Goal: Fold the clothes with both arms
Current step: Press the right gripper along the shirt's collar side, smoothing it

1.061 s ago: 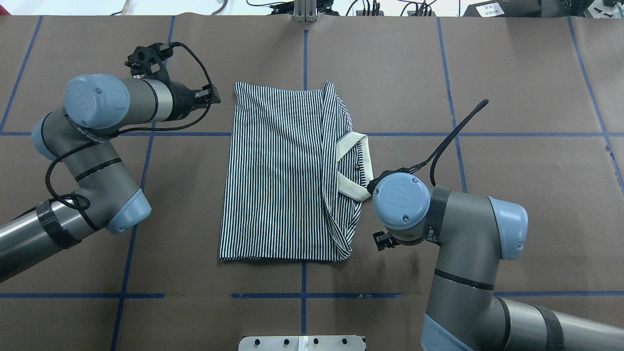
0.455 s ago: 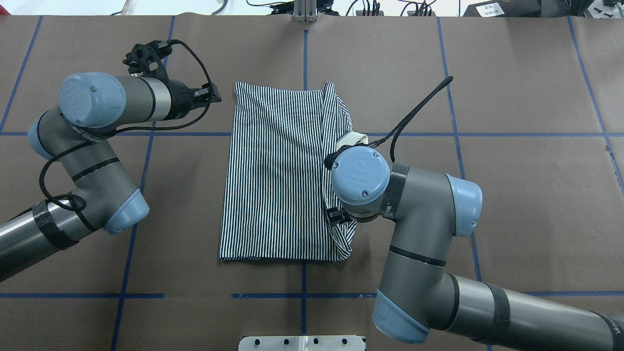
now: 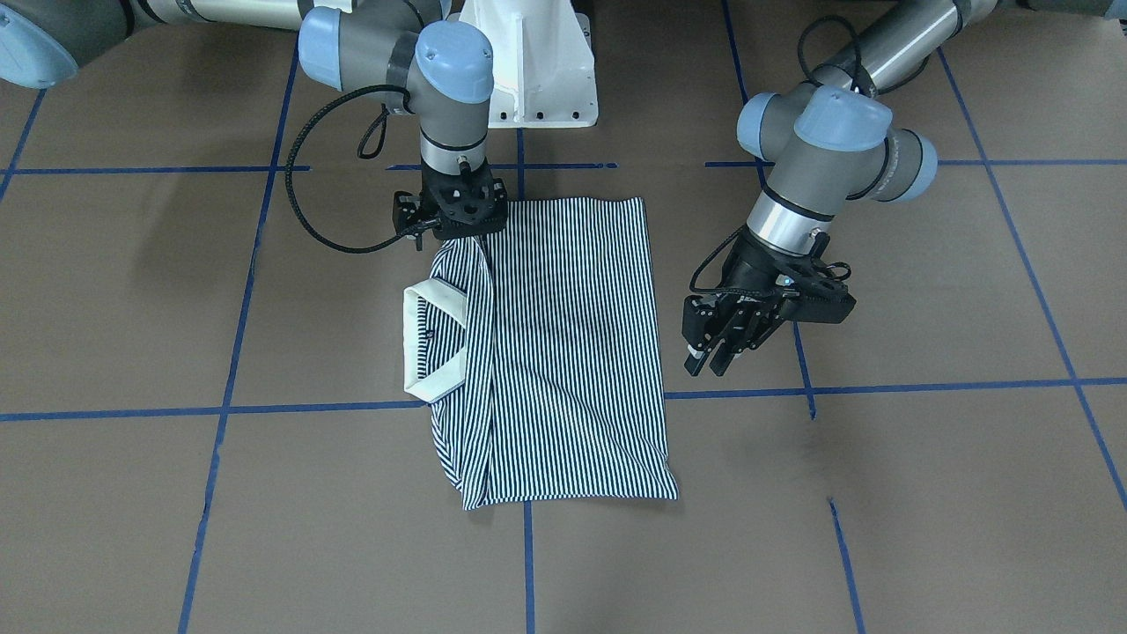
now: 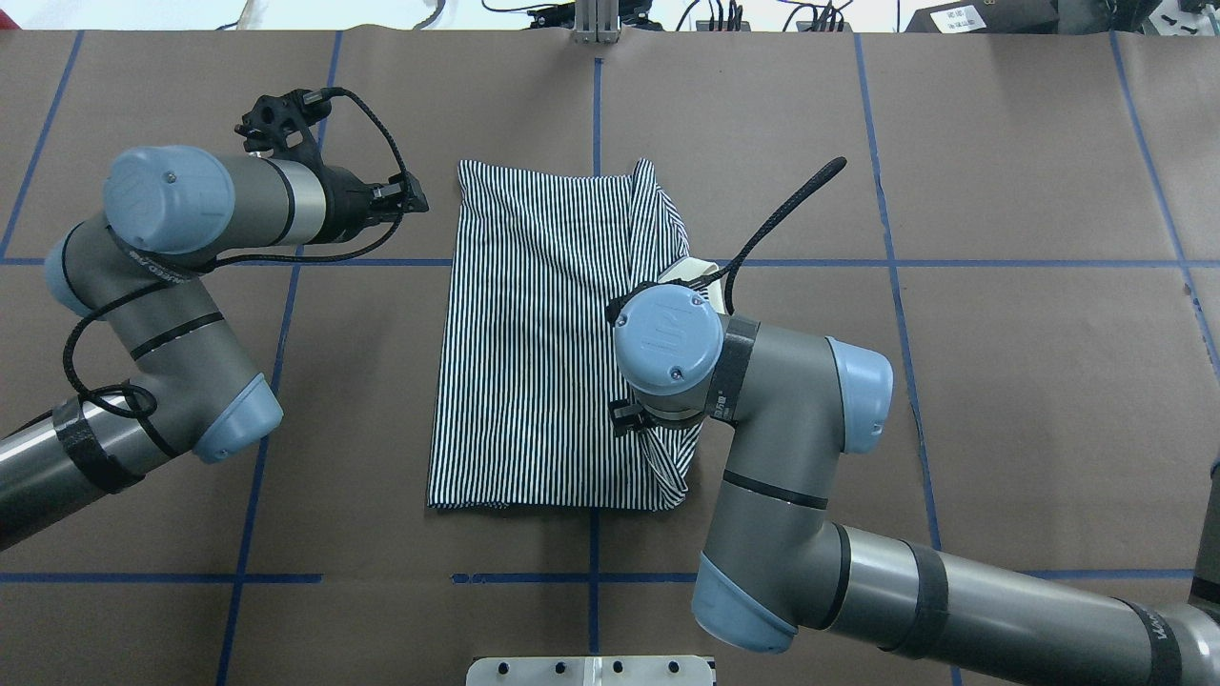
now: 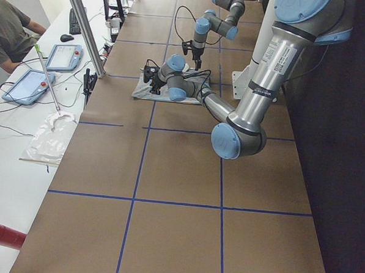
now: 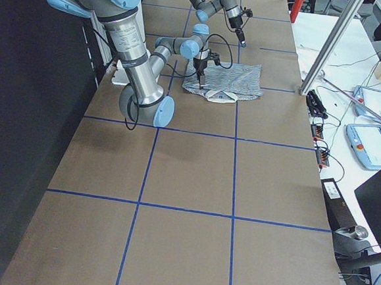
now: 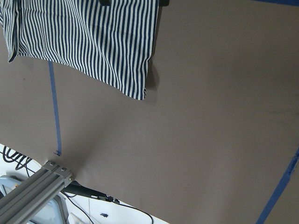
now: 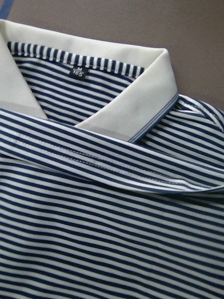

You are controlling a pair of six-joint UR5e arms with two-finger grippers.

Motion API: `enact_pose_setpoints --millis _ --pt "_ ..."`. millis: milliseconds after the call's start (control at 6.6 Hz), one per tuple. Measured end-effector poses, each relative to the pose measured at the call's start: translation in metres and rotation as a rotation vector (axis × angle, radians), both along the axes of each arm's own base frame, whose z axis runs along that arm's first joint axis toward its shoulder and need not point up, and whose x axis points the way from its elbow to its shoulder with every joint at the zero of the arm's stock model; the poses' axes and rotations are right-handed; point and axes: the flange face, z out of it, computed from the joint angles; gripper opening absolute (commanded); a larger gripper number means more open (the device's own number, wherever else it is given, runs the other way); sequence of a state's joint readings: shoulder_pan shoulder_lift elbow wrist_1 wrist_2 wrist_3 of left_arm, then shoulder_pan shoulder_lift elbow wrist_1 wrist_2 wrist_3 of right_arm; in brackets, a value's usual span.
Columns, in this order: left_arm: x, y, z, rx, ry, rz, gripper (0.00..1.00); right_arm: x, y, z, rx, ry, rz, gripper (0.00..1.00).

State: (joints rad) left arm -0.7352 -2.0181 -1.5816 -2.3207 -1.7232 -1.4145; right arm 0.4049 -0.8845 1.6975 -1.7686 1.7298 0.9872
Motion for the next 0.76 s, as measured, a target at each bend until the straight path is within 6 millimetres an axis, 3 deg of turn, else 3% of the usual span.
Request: enact_pose_setpoints --millis 303,758 --pt "0.001 0.001 0.001 -0.002 0.0 0.002 0.46 -0.012 0.0 -0.008 -0.001 -0.001 -0.006 1.0" --pt "0.001 0.001 0.001 -0.004 0.001 0.002 0.47 -0.029 0.009 0.007 -0.032 0.029 -0.039 1.0"
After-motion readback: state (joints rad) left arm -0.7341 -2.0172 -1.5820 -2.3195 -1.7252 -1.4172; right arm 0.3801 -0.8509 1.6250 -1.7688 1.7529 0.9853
